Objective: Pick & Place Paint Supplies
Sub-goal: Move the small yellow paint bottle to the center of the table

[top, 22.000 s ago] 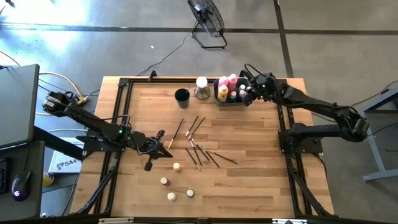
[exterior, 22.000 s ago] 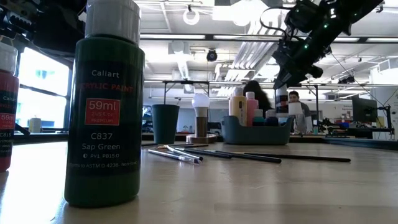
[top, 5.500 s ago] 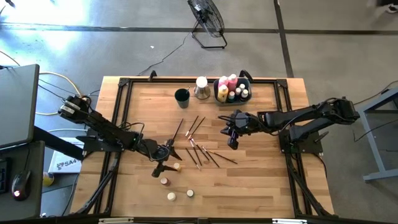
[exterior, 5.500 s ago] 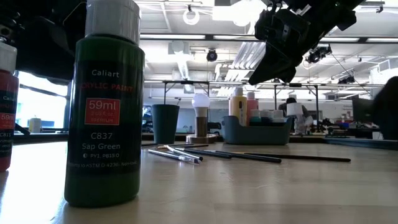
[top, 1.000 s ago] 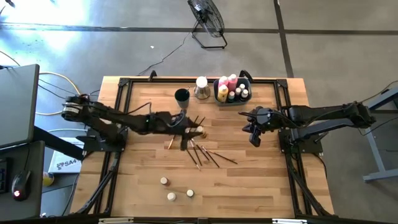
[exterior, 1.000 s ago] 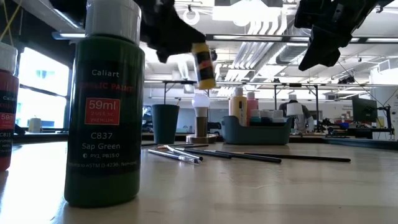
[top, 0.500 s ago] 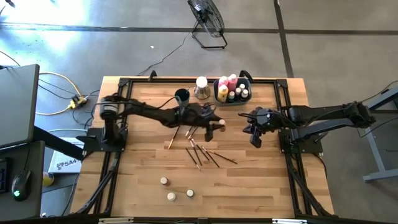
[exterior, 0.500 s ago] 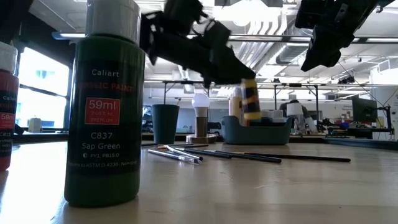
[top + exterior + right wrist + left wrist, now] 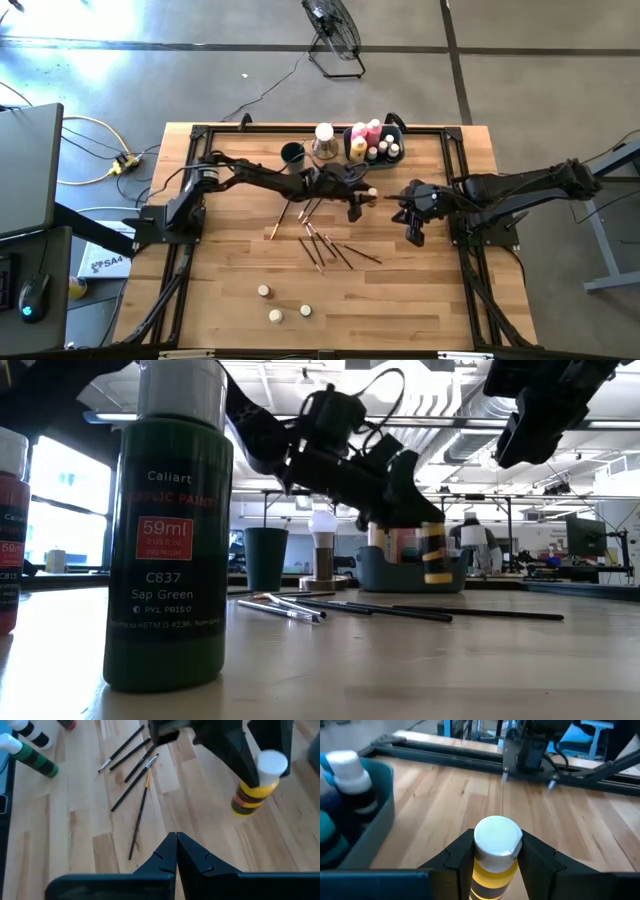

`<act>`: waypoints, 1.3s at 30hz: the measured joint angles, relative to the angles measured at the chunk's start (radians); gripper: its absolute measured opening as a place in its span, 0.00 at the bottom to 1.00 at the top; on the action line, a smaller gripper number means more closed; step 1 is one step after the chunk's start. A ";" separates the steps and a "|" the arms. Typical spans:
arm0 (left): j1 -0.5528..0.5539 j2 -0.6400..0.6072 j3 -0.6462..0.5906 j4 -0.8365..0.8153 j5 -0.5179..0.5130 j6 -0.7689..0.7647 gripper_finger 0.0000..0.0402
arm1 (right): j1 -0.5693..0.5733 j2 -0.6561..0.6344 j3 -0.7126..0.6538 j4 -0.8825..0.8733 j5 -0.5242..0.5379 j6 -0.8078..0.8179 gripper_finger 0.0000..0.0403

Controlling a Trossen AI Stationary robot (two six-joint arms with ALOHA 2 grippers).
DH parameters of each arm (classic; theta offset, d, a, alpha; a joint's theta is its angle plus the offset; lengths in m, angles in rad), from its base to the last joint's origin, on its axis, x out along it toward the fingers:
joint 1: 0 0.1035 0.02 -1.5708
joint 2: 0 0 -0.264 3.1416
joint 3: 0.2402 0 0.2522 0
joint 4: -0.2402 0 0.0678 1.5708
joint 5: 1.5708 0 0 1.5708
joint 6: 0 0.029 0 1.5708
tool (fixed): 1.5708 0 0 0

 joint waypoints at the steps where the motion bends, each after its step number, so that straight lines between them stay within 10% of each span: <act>1: 0.000 0.011 0.010 0.006 0.000 0.000 0.32 | 0.005 0.000 0.000 0.000 0.001 0.003 0.01; 39: -0.001 0.038 0.019 -0.031 -0.023 0.013 0.40 | 0.028 0.000 0.000 -0.002 0.026 0.046 0.01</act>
